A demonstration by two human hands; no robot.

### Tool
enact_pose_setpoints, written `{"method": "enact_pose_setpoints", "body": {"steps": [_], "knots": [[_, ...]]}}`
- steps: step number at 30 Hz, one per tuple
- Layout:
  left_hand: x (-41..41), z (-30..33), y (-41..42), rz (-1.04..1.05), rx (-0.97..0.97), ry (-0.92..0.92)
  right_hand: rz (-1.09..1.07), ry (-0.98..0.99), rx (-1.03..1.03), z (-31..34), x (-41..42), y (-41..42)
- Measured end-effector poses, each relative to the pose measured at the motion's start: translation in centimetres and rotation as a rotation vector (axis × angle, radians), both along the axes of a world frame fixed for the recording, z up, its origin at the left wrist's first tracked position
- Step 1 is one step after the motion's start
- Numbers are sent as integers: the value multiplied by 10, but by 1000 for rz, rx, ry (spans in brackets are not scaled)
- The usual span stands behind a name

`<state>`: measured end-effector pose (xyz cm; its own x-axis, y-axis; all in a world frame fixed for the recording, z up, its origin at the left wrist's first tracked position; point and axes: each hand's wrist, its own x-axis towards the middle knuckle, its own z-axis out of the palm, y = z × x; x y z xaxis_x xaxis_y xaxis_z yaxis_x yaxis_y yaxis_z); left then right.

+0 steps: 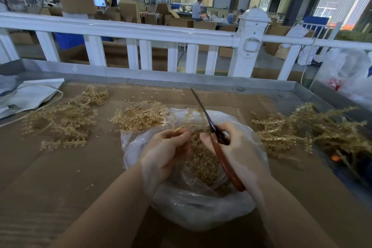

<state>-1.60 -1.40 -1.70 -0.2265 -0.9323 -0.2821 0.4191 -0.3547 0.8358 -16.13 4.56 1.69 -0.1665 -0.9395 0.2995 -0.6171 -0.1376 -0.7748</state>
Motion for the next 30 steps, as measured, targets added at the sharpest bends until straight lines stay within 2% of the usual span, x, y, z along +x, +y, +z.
{"method": "enact_pose_setpoints", "body": {"steps": [5,13,20,30], "knots": [[5,5,-15,216,143,164,27,23,44,-5,-2,3],[11,9,-24,362,141,248,115,151,110,-14,2,9],[12,6,-20,373,107,264,116,359,127,-15,3,18],[7,-5,-15,303,86,238,105,418,96,-26,8,13]]}}
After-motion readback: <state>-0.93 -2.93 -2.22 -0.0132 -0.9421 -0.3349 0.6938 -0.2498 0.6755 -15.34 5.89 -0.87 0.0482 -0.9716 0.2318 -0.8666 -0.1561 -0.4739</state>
